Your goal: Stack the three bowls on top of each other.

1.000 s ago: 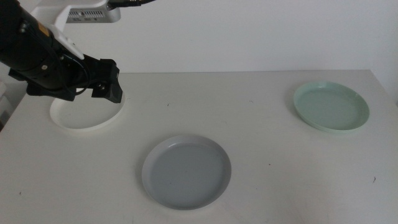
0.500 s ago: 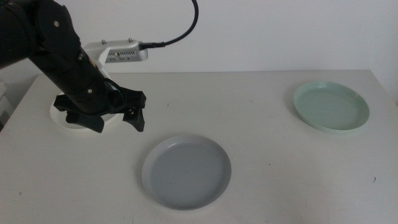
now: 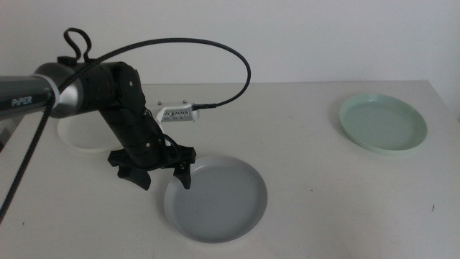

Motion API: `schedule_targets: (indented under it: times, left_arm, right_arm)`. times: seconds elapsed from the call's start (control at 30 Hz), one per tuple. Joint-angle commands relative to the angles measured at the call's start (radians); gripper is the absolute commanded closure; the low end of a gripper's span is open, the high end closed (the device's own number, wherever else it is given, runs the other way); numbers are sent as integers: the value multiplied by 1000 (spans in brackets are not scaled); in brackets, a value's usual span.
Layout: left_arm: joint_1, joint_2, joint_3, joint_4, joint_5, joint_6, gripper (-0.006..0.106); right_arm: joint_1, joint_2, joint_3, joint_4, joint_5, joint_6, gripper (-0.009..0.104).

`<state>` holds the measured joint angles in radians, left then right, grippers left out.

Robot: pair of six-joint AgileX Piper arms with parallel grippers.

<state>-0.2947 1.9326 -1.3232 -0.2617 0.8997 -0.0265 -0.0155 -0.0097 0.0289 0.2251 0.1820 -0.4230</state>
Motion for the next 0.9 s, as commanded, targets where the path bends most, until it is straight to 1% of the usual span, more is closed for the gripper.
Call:
schedule_targets:
  times: [0.0,0.1,0.17,0.33,0.47,0.57,0.67,0.7,0.87]
  left_arm:
    - [-19,-24,-20,-27,-32,2,-1]
    - [-37,-2,-20,-19,-42,2,8]
    - [-46,8,-20,-14,-43,2,17]
    - [-50,22,-20,-5,-43,2,43]
    - [-50,31,-20,18,-39,-2,59]
    - [-50,31,-20,43,-34,-2,76]
    - [-50,31,-20,62,-23,-2,96]
    - [-50,29,-20,66,-17,-2,100]
    - [-50,2,-25,86,13,-2,100]
  right_arm:
    - [0,-27,-6,-3,-71,-9,43]
    - [0,-27,-6,-3,-71,-9,43]
    - [0,-27,-6,-3,-71,-9,43]
    - [0,-27,-6,-3,-71,-9,43]
    - [0,-27,-6,-3,-70,-9,43]
    - [0,-27,-6,-3,-70,-9,43]
    - [0,-27,-6,-3,-70,-9,43]
    - [0,-27,-6,-3,-70,-9,43]
    - [0,-27,-6,-3,-70,-9,43]
